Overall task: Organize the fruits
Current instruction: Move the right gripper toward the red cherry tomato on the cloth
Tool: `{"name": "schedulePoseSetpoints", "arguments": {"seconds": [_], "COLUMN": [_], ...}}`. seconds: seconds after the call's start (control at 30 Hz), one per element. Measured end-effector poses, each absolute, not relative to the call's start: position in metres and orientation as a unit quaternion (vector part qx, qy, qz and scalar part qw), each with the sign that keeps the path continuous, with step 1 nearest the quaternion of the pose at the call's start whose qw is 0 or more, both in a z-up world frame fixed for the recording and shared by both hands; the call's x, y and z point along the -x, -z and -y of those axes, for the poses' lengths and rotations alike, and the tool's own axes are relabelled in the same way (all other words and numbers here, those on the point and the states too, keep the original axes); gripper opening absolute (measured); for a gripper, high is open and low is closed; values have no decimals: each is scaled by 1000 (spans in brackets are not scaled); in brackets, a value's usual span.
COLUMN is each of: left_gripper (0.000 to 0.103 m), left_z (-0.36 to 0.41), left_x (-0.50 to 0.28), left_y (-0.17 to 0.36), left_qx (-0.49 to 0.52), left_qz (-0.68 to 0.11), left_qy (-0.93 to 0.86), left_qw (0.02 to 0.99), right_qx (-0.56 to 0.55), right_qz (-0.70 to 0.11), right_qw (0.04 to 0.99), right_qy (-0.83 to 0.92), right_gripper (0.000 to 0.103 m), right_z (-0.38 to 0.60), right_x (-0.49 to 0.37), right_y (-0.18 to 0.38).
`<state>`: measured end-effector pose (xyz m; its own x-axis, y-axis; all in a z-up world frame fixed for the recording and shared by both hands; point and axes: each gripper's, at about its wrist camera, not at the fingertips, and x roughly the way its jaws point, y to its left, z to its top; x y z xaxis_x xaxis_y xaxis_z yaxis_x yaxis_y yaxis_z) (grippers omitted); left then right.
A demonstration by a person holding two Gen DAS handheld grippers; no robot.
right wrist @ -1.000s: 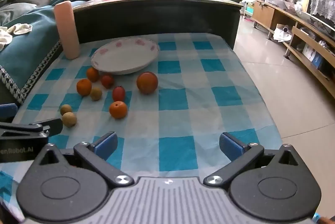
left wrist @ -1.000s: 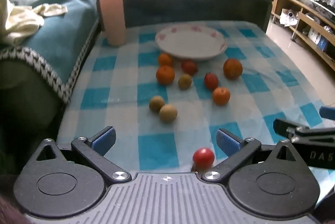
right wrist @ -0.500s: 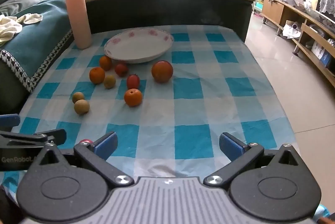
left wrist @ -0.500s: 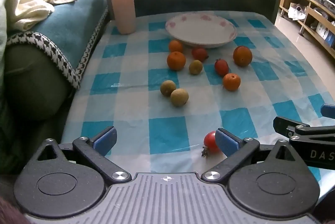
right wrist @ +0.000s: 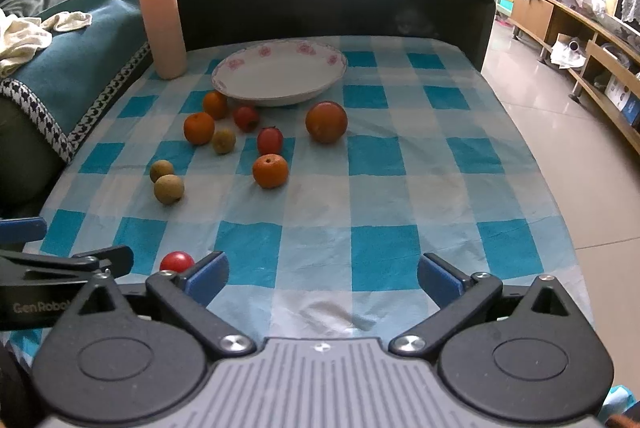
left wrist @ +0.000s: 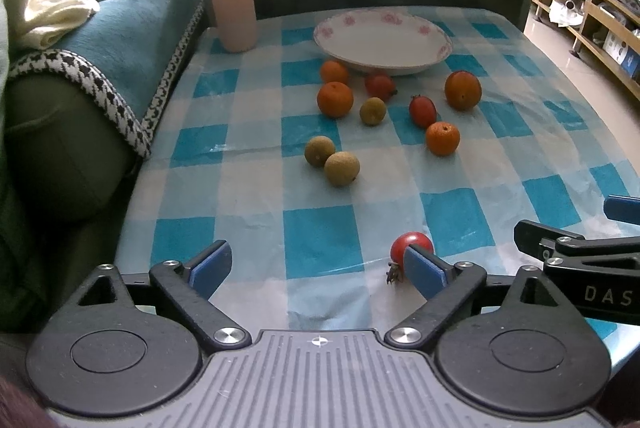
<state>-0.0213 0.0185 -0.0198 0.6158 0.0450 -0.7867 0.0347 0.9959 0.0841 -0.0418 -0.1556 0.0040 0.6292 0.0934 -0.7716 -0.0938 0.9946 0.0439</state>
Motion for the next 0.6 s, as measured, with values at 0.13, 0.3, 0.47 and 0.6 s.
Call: {"name": "schedulePoseSetpoints", "arguments": {"seconds": [0.13, 0.3, 0.47, 0.6], "left_gripper": [96, 96, 94, 93], "left_z": [-19, -20, -20, -22], "left_x": [21, 21, 20, 21], "left_y": [20, 22, 22, 21], "left_qx": [-47, -49, -51, -52], "left_qz": [-439, -441, -441, -440], "left_qy": [-3, -4, -6, -9], "left_qw": [897, 896, 896, 896], "right_qx": [1, 1, 1, 0], "right_qz": [-434, -437, -440, -442], "right_qw": [899, 898, 896, 894], "right_qy": [-56, -60, -62, -66], "right_gripper": [103, 103, 103, 103], "right_z": [155, 154, 152, 150], "right_x": [42, 42, 41, 40], "right_y": [-1, 0, 2, 2]}}
